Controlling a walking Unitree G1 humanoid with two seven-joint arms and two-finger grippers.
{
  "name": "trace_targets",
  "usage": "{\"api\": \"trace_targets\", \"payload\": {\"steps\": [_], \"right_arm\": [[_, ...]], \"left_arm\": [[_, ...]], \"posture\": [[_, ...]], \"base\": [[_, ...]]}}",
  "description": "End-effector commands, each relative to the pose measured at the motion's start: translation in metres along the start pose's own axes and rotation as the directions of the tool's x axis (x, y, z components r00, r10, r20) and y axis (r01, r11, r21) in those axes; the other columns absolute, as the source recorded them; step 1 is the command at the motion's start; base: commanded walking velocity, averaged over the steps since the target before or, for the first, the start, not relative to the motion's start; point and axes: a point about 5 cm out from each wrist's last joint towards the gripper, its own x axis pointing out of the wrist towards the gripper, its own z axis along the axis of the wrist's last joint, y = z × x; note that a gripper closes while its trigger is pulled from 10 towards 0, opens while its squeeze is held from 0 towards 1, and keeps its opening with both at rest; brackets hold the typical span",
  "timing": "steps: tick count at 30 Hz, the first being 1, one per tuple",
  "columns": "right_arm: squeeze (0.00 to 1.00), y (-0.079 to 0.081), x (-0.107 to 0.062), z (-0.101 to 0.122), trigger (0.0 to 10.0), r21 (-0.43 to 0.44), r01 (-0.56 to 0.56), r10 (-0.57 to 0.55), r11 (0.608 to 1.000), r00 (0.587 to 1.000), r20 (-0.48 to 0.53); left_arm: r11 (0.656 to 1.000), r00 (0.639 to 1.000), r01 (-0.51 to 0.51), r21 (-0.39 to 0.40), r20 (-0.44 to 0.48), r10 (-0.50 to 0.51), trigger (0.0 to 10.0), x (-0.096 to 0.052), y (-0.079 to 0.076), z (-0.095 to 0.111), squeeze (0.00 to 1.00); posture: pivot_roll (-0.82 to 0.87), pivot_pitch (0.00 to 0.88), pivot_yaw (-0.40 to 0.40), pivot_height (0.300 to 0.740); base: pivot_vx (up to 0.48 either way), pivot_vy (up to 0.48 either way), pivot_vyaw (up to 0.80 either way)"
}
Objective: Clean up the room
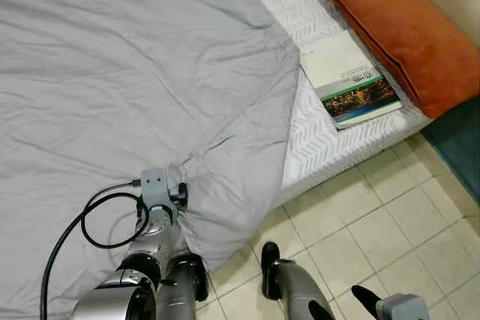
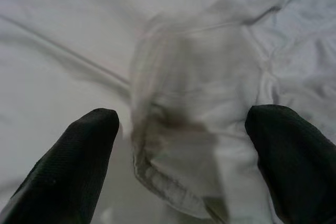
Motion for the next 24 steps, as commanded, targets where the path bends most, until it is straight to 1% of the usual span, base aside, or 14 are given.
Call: {"api": "trace_targets", "payload": {"steps": [1, 3, 4, 5, 8, 9, 11, 13, 17, 18, 19, 21, 23, 24], "right_arm": [[0.0, 0.001, -0.007, -0.004, 10.0, 0.01, 0.012, -0.011, 1.0, 0.999, -0.038], [0.0, 0.002, -0.011, -0.003, 10.0, 0.005, 0.013, -0.013, 1.0, 0.999, -0.045], [0.0, 0.002, -0.014, -0.003, 10.0, 0.002, 0.015, -0.015, 1.0, 0.999, -0.052], [0.0, 0.002, -0.016, -0.003, 10.0, 0.002, 0.02, -0.02, 1.0, 0.998, -0.059], [0.0, 0.002, -0.019, -0.005, 10.0, 0.003, 0.024, -0.024, 1.0, 0.997, -0.072], [0.0, 0.003, -0.018, -0.007, 10.0, 0.009, 0.023, -0.022, 1.0, 0.997, -0.074], [0.0, 0.004, -0.016, -0.008, 10.0, 0.013, 0.022, -0.021, 1.0, 0.997, -0.075], [0.0, 0.004, -0.012, -0.01, 10.0, 0.02, 0.02, -0.019, 1.0, 0.997, -0.069], [0.0, 0.003, -0.004, -0.012, 10.0, 0.023, 0.02, -0.019, 1.0, 0.998, -0.06], [0.0, 0.002, -0.001, -0.012, 10.0, 0.023, 0.021, -0.02, 1.0, 0.998, -0.057], [0.0, -0.001, 0.007, -0.015, 10.0, 0.02, 0.02, -0.019, 1.0, 0.998, -0.053], [0.0, -0.005, 0.02, -0.016, 10.0, 0.016, 0.019, -0.018, 1.0, 0.999, -0.035], [0.0, -0.009, 0.03, -0.013, 10.0, 0.013, 0.025, -0.025, 1.0, 1.0, -0.007], [0.0, -0.011, 0.036, -0.011, 10.0, 0.011, 0.031, -0.031, 0.999, 1.0, 0.006]], "left_arm": [[1.0, 0.994, 0.004, -0.029, -0.113, -0.008, 10.0, -0.007, 0.001, -0.029, 0.0], [0.992, 0.993, 0.029, -0.121, -0.107, -0.042, 10.0, -0.008, -0.004, -0.029, 0.0], [0.988, 0.993, 0.04, -0.147, -0.106, -0.056, 2.0, -0.007, -0.007, -0.029, 0.0], [0.986, 0.992, 0.047, -0.163, -0.105, -0.065, 0.0, -0.007, -0.009, -0.027, 0.0], [0.985, 0.991, 0.067, -0.159, -0.103, -0.084, 0.0, -0.006, -0.013, -0.024, 0.0], [0.988, 0.991, 0.084, -0.128, -0.095, -0.097, 0.0, -0.005, -0.017, -0.021, 0.0], [0.988, 0.989, 0.105, -0.113, -0.093, -0.115, 0.0, -0.006, -0.019, -0.021, 0.0], [0.987, 0.984, 0.146, -0.062, -0.092, -0.151, 0.0, -0.007, -0.023, -0.023, 0.0], [0.983, 0.978, 0.184, -0.03, -0.096, -0.186, 0.0, -0.008, -0.026, -0.026, 0.0], [0.98, 0.976, 0.198, -0.015, -0.094, -0.199, 0.0, -0.009, -0.027, -0.027, 0.0], [0.974, 0.97, 0.226, 0.021, -0.096, -0.223, 0.0, -0.01, -0.029, -0.029, 0.0], [0.959, 0.959, 0.273, 0.076, -0.094, -0.266, 0.0, -0.012, -0.033, -0.032, 0.0], [0.948, 0.952, 0.302, 0.103, -0.092, -0.294, 0.0, -0.013, -0.035, -0.032, 0.0], [0.944, 0.949, 0.311, 0.111, -0.091, -0.302, 0.0, -0.013, -0.035, -0.032, 0.0]], "posture": [[-0.37, 0.611, -0.052, 0.74], [-0.39, 0.615, -0.06, 0.74], [-0.4, 0.622, -0.064, 0.74], [-0.4, 0.625, -0.066, 0.74], [-0.4, 0.628, -0.064, 0.74], [-0.38, 0.623, -0.055, 0.74], [-0.37, 0.608, -0.045, 0.74], [-0.36, 0.595, -0.034, 0.74], [-0.33, 0.565, -0.023, 0.74], [-0.33, 0.56, -0.021, 0.74], [-0.29, 0.513, -0.003, 0.74], [-0.27, 0.484, 0.008, 0.74], [-0.26, 0.431, 0.023, 0.74], [-0.26, 0.424, 0.025, 0.74]], "base": [[0.0, 0.0, 0.0], [0.0, 0.0, 0.0], [0.0, 0.0, 0.0], [0.0, 0.0, 0.0], [0.0, 0.0, 0.0], [0.0, 0.0, 0.0], [0.0, 0.0, 0.0], [0.0, 0.0, 0.0], [0.0, 0.0, 0.0], [0.0, 0.0, 0.0], [0.0, 0.0, 0.0], [0.0, 0.0, 0.0], [0.0, 0.0, 0.0], [0.0, 0.0, 0.0]]}}
